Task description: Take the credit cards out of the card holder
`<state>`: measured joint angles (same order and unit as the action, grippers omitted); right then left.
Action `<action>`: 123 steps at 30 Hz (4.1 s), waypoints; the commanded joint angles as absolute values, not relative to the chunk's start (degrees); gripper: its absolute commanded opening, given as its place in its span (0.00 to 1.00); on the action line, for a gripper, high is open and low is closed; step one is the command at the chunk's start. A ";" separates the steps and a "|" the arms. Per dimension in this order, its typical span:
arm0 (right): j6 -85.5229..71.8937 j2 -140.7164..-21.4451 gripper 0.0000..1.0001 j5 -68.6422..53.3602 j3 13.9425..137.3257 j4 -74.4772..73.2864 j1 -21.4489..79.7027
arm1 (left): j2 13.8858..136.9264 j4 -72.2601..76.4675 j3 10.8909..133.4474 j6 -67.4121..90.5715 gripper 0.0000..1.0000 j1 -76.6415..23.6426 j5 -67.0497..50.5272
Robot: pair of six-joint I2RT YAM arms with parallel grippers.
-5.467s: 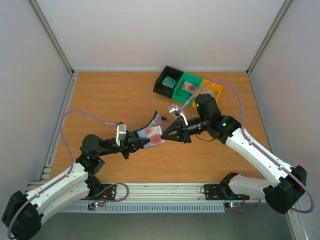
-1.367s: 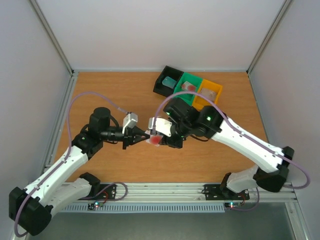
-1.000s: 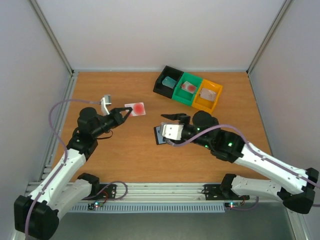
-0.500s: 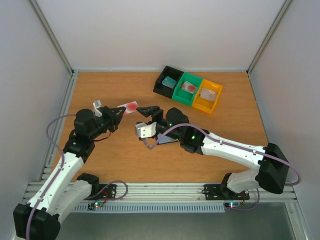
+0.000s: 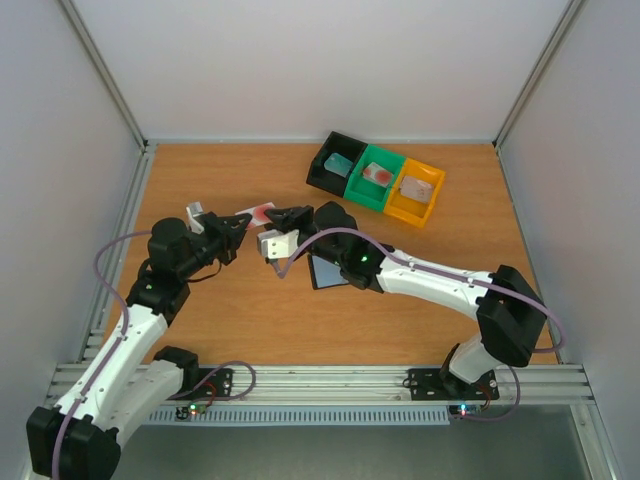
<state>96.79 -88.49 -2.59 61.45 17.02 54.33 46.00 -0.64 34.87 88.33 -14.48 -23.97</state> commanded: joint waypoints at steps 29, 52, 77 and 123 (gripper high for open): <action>70.09 -95.31 0.01 0.63 90.10 -31.17 34.98 | 44.80 3.18 25.22 71.61 0.99 -12.85 -14.45; 68.03 -139.79 0.01 12.30 140.22 -58.91 16.26 | 44.61 3.30 16.52 50.49 0.99 -11.87 -5.11; 77.90 -148.37 0.13 20.90 139.23 -50.81 16.99 | 49.55 6.42 16.36 50.80 0.99 -11.73 -7.83; 17.16 -96.84 0.78 -17.36 69.75 -43.29 22.50 | 56.71 11.52 18.19 42.18 0.99 -18.77 -18.49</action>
<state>21.21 -96.12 -15.35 71.13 -43.48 22.72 52.51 6.52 15.94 47.97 -14.20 -12.32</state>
